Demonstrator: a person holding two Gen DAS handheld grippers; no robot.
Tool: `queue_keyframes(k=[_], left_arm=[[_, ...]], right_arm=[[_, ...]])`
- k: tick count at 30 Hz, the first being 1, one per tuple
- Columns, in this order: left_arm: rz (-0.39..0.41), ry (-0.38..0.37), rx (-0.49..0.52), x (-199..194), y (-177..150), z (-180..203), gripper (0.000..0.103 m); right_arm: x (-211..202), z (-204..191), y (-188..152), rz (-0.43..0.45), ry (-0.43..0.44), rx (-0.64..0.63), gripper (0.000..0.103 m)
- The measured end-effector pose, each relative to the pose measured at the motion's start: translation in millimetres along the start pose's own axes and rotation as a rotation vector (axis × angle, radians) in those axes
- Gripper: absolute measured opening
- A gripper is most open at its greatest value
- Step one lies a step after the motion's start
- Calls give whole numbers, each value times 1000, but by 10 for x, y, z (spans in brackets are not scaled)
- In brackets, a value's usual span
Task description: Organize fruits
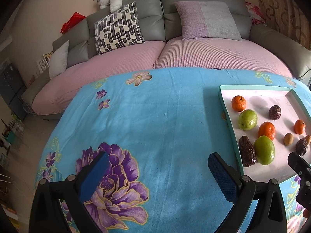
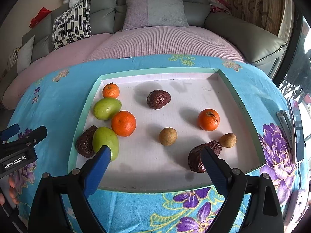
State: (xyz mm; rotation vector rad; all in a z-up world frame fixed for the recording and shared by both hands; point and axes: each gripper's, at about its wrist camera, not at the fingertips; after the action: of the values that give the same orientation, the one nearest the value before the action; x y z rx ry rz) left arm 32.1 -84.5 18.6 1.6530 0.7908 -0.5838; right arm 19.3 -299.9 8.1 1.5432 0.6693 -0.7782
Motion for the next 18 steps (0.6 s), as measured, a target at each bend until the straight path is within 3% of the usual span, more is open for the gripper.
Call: queue_keyframes(k=[11, 18], left_arm=[[-75, 14, 69, -14, -455, -25, 103], [-95, 21, 55, 90, -463, -59, 103]], right_arm=[[-191, -264, -331, -2, 11, -38, 94], [-256, -309, -436, 14, 2, -49, 94]])
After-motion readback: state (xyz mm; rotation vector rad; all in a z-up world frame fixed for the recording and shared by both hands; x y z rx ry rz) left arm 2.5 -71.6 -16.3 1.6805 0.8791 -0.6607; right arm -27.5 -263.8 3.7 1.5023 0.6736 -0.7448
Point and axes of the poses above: each gripper's, at about its wrist camera, not at the fingertips, and x roughly the way its jaws point, z to its right, y to its top, and after that the axes turned 3 degrees about y, right-handed
